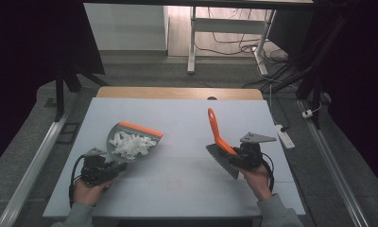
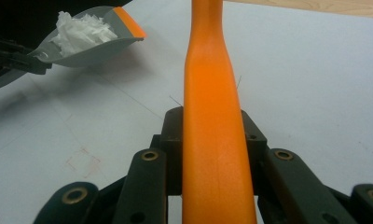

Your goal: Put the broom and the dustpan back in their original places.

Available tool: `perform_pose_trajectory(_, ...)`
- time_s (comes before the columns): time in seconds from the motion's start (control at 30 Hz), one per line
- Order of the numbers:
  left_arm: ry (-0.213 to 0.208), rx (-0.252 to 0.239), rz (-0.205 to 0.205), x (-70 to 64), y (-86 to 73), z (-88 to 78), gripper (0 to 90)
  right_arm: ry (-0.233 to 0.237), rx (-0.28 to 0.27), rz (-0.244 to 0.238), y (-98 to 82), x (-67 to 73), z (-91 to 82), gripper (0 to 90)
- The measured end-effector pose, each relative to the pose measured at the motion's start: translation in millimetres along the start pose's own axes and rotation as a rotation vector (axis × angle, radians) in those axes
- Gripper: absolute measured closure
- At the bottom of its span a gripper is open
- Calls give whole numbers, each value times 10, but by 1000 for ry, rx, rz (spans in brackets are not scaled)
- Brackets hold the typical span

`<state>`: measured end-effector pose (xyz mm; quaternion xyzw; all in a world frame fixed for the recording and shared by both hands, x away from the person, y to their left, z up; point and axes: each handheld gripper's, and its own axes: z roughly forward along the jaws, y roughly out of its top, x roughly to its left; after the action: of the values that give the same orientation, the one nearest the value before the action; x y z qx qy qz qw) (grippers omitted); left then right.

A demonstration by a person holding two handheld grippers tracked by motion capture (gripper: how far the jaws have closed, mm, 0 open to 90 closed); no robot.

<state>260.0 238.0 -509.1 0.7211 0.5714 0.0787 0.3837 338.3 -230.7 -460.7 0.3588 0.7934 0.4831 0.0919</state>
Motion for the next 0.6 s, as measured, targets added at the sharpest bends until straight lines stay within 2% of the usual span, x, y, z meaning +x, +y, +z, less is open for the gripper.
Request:
perform_pose_trajectory(0.17, 38, -8, -42, -7, -17, 43, 616, 5, 5, 4, -21, 0, -8, 706)
perform_pose_trajectory(0.37, 54, -3, -73, 19, -29, 103, 616, -2, 5, 9, -31, 4, -36, 706)
perform_pose_trajectory(0.6, 77, -13, -107, 101, -56, 96, 616, -10, 11, 17, -57, -1, -35, 706)
